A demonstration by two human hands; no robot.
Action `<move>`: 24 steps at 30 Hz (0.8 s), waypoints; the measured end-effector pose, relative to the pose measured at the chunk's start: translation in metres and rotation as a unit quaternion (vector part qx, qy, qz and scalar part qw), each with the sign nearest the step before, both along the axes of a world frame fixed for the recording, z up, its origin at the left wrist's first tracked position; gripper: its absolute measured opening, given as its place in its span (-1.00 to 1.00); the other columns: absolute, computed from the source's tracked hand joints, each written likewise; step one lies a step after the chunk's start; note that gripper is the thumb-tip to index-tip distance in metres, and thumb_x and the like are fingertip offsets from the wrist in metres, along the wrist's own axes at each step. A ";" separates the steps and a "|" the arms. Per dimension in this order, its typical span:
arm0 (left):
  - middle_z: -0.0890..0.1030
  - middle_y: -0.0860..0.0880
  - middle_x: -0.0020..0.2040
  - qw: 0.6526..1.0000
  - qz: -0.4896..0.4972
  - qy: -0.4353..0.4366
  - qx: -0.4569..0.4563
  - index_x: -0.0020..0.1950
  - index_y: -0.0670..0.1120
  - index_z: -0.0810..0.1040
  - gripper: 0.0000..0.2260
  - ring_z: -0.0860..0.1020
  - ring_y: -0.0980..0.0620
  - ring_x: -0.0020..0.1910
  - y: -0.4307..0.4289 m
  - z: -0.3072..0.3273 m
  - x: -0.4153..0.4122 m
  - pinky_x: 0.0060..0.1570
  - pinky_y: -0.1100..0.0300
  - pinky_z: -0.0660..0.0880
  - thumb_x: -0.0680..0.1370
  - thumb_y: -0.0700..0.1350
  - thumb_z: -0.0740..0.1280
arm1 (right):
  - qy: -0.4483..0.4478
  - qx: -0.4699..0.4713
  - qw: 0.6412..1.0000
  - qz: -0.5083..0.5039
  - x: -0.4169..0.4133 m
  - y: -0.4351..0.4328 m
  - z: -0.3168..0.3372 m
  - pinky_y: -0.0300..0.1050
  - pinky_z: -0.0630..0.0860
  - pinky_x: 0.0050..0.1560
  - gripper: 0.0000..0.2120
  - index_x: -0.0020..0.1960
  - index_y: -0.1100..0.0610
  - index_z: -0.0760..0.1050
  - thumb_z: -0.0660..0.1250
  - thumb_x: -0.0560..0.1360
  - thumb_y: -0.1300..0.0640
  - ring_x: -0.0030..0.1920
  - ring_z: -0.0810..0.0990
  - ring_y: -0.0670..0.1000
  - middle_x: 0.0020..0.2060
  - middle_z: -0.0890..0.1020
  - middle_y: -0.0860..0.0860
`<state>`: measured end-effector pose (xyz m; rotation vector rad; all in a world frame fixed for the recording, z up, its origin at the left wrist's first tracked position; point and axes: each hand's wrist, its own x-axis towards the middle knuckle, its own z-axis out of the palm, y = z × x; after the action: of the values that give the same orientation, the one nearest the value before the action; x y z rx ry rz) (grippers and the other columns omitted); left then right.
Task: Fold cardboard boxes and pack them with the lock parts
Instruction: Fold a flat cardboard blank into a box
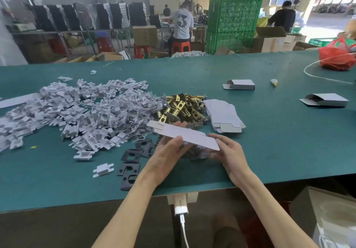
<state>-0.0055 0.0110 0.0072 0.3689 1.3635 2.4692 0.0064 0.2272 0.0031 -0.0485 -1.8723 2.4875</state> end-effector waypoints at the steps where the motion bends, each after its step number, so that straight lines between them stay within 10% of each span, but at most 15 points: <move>1: 0.44 -0.06 0.56 1.000 -0.003 -0.003 -0.007 0.61 -0.09 0.32 -0.28 0.43 -0.10 0.52 -0.003 0.000 0.000 0.45 -0.01 0.44 0.52 -0.02 0.54 | 0.018 0.006 1.000 0.019 0.001 0.000 0.000 -0.15 0.66 -0.16 -0.75 0.26 0.21 0.59 0.34 0.59 0.31 -0.12 0.72 0.07 0.03 0.73 0.18; 5: 0.47 -0.18 0.52 0.998 -0.010 0.002 -0.066 0.55 -0.18 0.40 -0.36 0.43 -0.21 0.50 -0.005 -0.006 -0.006 0.48 -0.20 0.38 0.56 0.09 0.45 | 0.061 0.046 0.996 0.051 0.004 -0.001 0.002 -0.13 0.64 -0.01 -0.53 0.34 0.07 0.57 0.48 0.46 0.33 0.07 0.70 0.05 0.12 0.70 0.10; 11: 0.68 -0.17 0.22 0.994 0.081 -0.036 -0.061 0.38 -0.17 0.52 -0.33 0.67 -0.10 0.14 0.009 -0.003 -0.004 -0.01 0.07 0.64 0.47 0.26 0.49 | 0.078 0.143 0.986 0.038 0.008 -0.009 -0.001 -0.20 0.58 0.01 -0.75 0.06 0.04 0.71 0.49 0.44 -0.04 0.04 0.68 0.01 0.02 0.73 0.00; 15: 0.66 -0.10 0.06 0.991 0.122 -0.053 -0.013 0.30 -0.17 0.53 -0.75 0.58 0.05 -0.14 0.005 -0.005 -0.007 -0.35 0.23 0.45 0.66 -0.09 0.32 | 0.058 0.118 0.990 0.041 0.007 -0.008 0.000 -0.24 0.60 -0.13 -0.65 0.18 0.04 0.63 0.55 0.43 0.01 -0.03 0.69 -0.04 0.03 0.74 -0.05; 24: 0.65 -0.12 0.10 0.992 0.111 -0.049 -0.019 0.36 -0.15 0.51 -0.69 0.57 -0.03 -0.04 0.007 -0.007 -0.006 -0.15 0.09 0.50 0.64 -0.12 0.37 | 0.019 -0.002 0.999 0.027 -0.001 0.002 -0.006 0.20 0.55 0.28 -0.45 0.38 0.06 0.44 0.43 0.47 0.41 0.22 0.62 0.24 0.17 0.68 0.17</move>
<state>-0.0112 0.0183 0.0006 0.0884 1.4789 2.5928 0.0054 0.2291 -0.0028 0.0496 -1.8779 2.5079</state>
